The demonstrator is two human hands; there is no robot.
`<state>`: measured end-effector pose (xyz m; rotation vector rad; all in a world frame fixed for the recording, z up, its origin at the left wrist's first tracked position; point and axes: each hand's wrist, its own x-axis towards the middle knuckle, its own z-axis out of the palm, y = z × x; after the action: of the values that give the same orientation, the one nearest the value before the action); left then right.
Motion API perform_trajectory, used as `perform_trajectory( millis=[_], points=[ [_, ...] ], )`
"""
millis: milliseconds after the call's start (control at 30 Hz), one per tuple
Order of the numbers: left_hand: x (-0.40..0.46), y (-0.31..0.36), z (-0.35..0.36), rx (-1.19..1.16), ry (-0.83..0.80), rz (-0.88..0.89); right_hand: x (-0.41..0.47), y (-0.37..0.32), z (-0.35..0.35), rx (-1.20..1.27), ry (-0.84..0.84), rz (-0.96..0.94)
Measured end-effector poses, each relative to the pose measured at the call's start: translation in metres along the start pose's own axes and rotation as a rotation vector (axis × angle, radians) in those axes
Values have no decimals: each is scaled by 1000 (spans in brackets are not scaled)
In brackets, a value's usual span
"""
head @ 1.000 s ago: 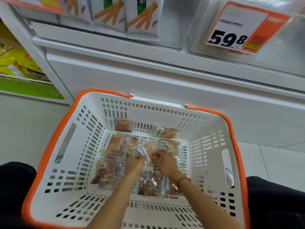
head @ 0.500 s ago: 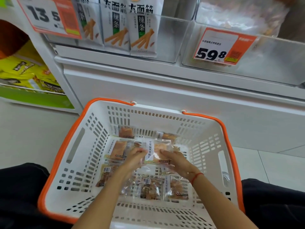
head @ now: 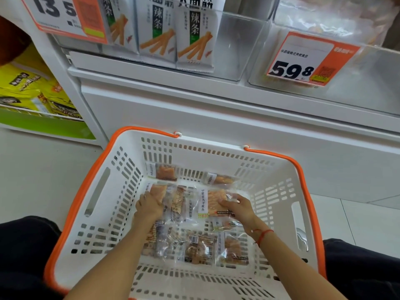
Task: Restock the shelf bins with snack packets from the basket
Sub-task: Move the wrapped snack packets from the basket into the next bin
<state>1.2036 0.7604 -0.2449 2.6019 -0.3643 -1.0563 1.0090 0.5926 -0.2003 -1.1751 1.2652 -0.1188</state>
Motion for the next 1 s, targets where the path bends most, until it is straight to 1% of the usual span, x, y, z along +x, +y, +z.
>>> perform_trajectory(
  millis=[100, 200, 300, 367, 433, 533, 600, 667, 700, 767, 833, 900, 967, 1000],
  points=[
    [2, -4, -2, -76, 22, -106, 0, 2, 0, 11, -18, 13],
    [4, -8, -9, -21, -28, -164, -2, 1, 2, 9, -28, -4],
    [1, -11, -5, -94, -100, -135, -1, 1, 3, 0, -27, -12],
    [-6, -9, 1, -63, -112, -58, 0, 2, 3, -2, -32, -16],
    [-15, -3, 6, 25, -21, 28, -1, 2, 3, 0, -32, -21],
    [-24, 3, 3, 127, 98, 48, -4, 0, 1, 11, -35, -28],
    [-28, 4, -1, 97, 121, 30, -6, 0, -2, 16, -29, -30],
    [-33, 4, -4, 5, 104, 79, -8, 0, -4, 14, -15, -34],
    [-34, 3, -3, -54, 82, 133, -10, 0, -6, 13, -15, -36],
    [-39, 5, 0, -166, -27, 256, -14, 1, -9, 22, -38, -44],
    [-44, 9, 1, -254, -156, 302, -18, 1, -11, 25, -95, -43],
    [-52, 16, -1, -407, -259, 265, -19, 1, -10, 22, -130, -34],
    [-58, 24, -1, -682, -398, 159, -21, 3, -5, 28, -132, -21],
    [-60, 26, -1, -780, -462, 121, -20, 5, -3, 38, -126, -16]
  ],
)
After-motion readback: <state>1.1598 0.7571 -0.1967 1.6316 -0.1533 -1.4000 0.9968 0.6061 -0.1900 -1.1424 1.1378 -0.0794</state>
